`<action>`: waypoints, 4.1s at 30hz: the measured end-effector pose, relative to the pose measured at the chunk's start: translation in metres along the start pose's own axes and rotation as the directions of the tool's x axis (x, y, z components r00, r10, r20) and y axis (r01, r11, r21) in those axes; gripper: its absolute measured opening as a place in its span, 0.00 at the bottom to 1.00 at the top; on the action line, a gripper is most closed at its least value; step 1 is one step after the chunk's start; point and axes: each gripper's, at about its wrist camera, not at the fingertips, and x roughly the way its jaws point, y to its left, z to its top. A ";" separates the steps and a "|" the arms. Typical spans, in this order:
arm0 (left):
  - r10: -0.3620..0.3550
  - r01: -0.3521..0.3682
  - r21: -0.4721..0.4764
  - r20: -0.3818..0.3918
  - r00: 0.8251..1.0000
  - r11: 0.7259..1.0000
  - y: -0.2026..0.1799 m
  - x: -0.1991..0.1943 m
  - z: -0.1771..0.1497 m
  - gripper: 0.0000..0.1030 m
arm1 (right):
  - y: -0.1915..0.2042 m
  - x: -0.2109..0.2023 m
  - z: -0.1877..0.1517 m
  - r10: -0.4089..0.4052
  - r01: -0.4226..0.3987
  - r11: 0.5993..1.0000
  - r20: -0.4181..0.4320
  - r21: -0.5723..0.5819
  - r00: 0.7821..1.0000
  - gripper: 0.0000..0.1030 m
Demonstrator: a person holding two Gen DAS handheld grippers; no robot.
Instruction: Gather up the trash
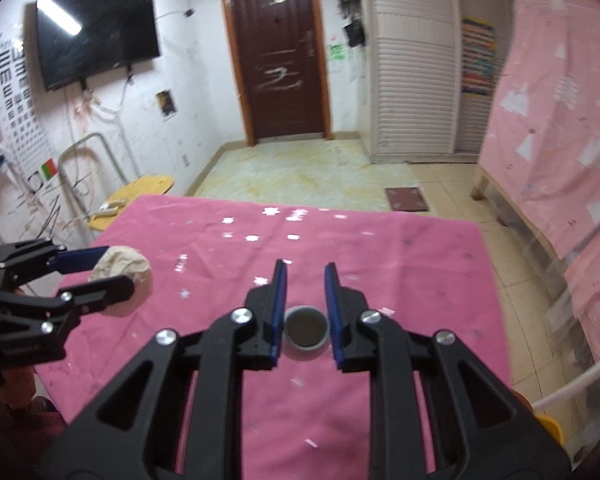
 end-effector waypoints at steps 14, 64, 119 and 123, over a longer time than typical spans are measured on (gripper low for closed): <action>-0.101 0.101 0.172 -0.012 0.995 0.980 -0.116 0.011 0.016 0.40 | -0.119 -0.087 -0.054 -0.231 0.224 0.957 0.017 0.183 0.973 0.18; -0.389 0.431 0.320 -0.188 0.902 0.844 -0.312 0.033 0.007 0.57 | -0.248 -0.167 -0.126 -0.377 0.290 0.830 0.096 0.476 0.921 0.72; 0.195 -0.170 -0.208 0.106 0.975 0.963 0.050 0.013 -0.034 0.57 | 0.013 0.004 -0.046 -0.026 0.021 0.996 0.058 0.088 0.998 0.94; 0.202 -0.176 -0.220 0.102 0.974 0.960 0.055 0.011 -0.038 0.57 | 0.016 0.005 -0.045 -0.015 0.010 0.997 0.063 0.077 0.998 0.94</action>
